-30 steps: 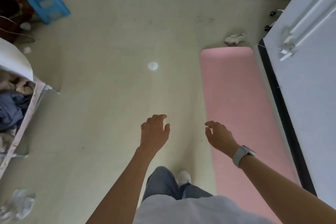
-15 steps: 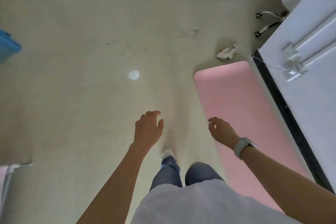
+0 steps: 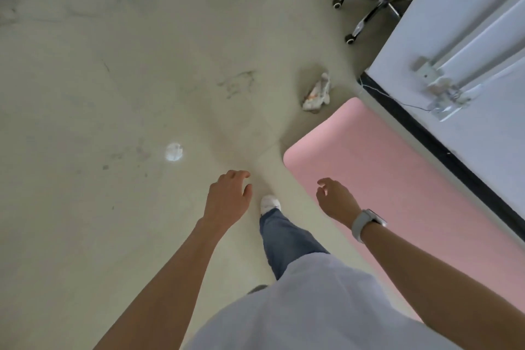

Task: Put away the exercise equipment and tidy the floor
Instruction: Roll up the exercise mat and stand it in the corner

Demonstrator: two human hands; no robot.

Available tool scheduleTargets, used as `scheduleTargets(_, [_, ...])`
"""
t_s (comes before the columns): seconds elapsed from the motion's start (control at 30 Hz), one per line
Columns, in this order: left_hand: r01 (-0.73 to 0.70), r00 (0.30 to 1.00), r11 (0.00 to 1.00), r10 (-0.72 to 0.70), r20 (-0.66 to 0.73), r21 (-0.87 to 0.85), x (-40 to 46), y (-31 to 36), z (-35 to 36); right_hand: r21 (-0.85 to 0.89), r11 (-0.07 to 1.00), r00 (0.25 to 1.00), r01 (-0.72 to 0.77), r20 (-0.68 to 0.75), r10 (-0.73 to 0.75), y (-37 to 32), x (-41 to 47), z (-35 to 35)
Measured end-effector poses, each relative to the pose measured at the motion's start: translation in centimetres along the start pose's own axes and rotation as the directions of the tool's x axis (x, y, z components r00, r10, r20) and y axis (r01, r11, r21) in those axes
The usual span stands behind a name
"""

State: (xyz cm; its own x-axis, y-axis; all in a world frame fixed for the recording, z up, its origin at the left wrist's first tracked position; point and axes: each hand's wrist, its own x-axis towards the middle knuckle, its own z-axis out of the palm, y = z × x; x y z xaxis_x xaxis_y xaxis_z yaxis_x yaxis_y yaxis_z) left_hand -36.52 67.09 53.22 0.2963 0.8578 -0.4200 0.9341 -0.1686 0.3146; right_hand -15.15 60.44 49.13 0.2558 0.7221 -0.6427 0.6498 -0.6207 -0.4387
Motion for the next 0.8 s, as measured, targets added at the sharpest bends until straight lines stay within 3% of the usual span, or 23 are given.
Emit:
scheduleTargets(0.17, [-0.155,0.988,0.986,0.154,0.017,0.057,14.2,-0.2,-8.6,0.063,0.99,0.991,-0.129,-0.031,0.131,-6.8,8.3,-5.1])
scheduleTargets(0.27, [-0.258,0.963,0.963,0.249,0.101,0.083,21.1,1.2,-11.3,0.141,0.97,0.975,-0.197,-0.079,0.209,-9.6,12.4,-7.9])
scheduleTargets(0.43, [-0.522,0.82,0.839,0.443,0.362,0.156,33.1,3.8,-13.0,0.366,0.859,0.895,-0.359,-0.127,0.428,-12.4,18.2,-9.5])
scheduleTargets(0.53, [-0.665,0.707,0.728,0.542,0.454,0.167,40.2,5.7,-14.9,0.588,0.662,0.784,-0.465,-0.074,0.617,-14.3,20.8,-9.1])
scheduleTargets(0.67, [-0.817,0.553,0.536,0.624,0.552,0.212,47.9,9.4,-15.8,0.824,0.32,0.602,-0.468,0.032,0.798,-16.8,23.2,-8.4])
scheduleTargets(0.8, [-0.942,0.318,0.29,0.602,0.732,0.17,50.7,14.2,-14.2,0.908,0.094,0.466,-0.409,0.12,0.877,-18.2,24.2,-7.4])
